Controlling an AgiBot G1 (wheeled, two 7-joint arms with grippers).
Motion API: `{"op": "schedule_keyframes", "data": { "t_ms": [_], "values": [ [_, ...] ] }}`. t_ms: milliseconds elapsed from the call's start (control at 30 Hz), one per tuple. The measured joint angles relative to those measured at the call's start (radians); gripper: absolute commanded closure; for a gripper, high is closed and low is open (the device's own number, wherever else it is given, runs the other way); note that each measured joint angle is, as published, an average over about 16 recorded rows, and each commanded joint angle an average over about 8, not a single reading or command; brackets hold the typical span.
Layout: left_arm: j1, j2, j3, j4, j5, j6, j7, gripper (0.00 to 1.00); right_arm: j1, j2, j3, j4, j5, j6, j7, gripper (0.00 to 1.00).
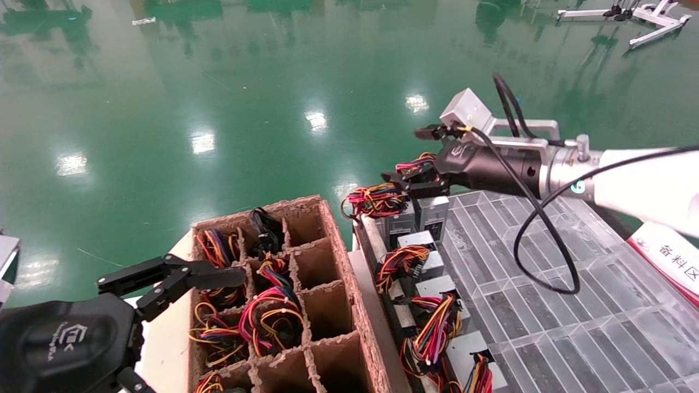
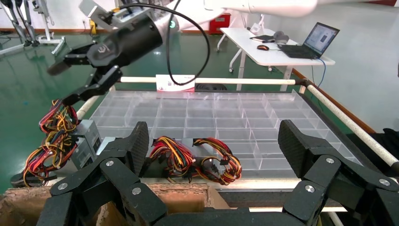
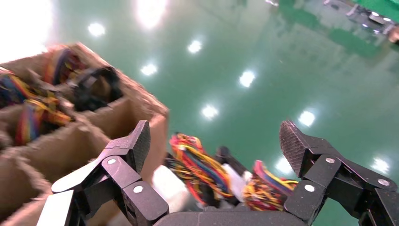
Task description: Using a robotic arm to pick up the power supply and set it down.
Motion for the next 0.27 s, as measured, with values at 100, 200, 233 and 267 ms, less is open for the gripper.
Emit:
{"op": "schedule_keyframes", "data": {
  "t_ms": [100, 200, 233, 267],
  "values": [
    [0.000, 0.000, 0.000, 0.000, 0.000, 0.000, 0.000, 0.00, -0.031, 0.022, 0.023, 0.045, 0.015, -0.018, 0.018, 0.00],
    [0.000, 0.000, 0.000, 0.000, 0.000, 0.000, 0.000, 0.00, -0.055, 0.038, 0.039, 0.078, 0.025, -0.032, 0.032, 0.00],
    [0.000, 0.000, 0.000, 0.000, 0.000, 0.000, 0.000, 0.00, -0.062, 0.043, 0.045, 0.089, 0.029, -0.036, 0.037, 0.00],
    [0.000, 0.000, 0.000, 0.000, 0.000, 0.000, 0.000, 0.00, -0.070, 0.048, 0.051, 0.100, 0.033, -0.041, 0.041, 0.00]
  ]
}}
